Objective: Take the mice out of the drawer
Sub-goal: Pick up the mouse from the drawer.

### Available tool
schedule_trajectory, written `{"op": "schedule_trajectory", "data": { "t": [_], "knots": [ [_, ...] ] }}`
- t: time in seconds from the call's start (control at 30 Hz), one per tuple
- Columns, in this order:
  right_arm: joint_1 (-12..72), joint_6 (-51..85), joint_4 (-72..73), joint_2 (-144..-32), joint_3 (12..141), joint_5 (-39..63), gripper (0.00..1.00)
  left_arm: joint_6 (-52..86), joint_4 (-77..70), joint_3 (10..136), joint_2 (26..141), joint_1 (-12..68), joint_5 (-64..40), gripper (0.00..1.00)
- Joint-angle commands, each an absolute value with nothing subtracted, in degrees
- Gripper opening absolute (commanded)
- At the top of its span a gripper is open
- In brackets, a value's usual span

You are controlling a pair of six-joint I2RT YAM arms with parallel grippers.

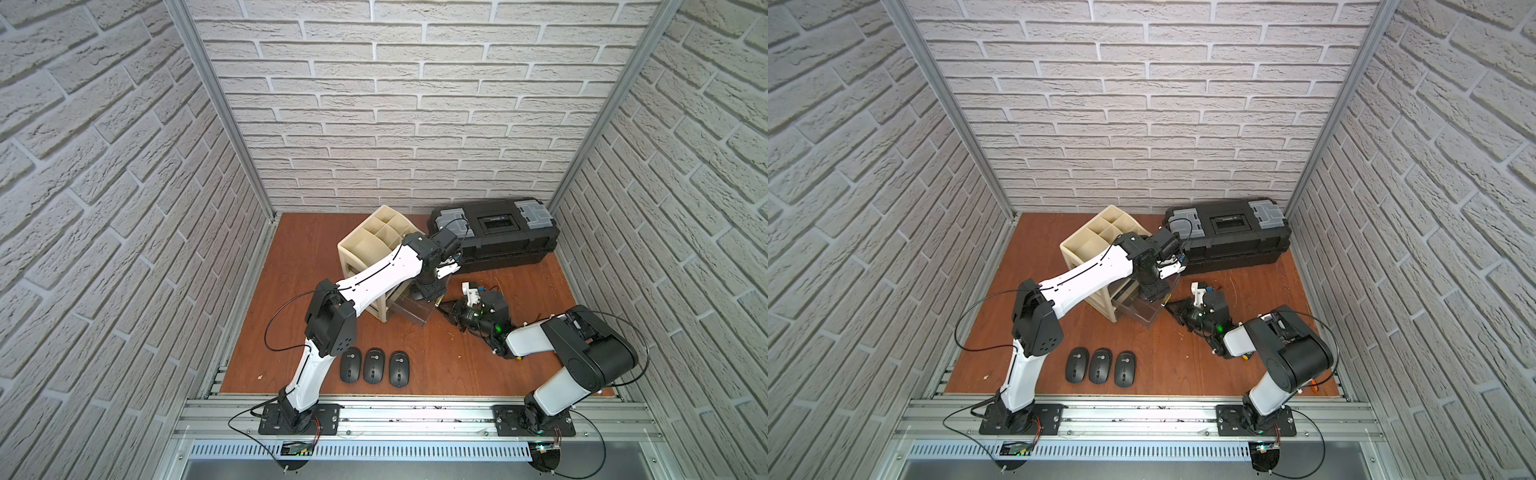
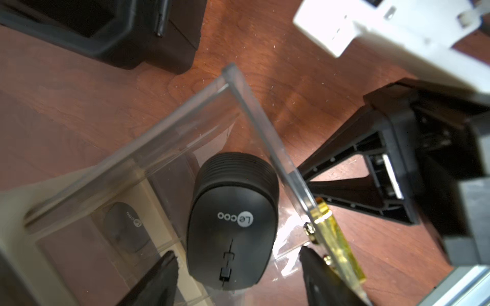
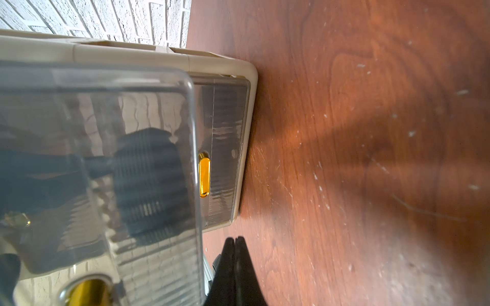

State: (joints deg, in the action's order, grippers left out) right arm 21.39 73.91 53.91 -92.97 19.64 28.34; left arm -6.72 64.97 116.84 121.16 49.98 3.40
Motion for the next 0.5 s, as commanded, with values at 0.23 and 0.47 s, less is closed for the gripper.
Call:
{"op": "schedule_trajectory", "data": {
  "t": [0.23,0.47],
  "knots": [
    [21.88,73.30,57.04,-93.27,18.98,28.32,0.03,-6.37,65.21,118.19,125.36,48.62,0.71,0.73],
    [21.88,73.22,57.30,-93.34,18.70,28.17,0.03,-6.07,63.91,117.98,126.54,48.34,0.42,0.74]
  ]
}}
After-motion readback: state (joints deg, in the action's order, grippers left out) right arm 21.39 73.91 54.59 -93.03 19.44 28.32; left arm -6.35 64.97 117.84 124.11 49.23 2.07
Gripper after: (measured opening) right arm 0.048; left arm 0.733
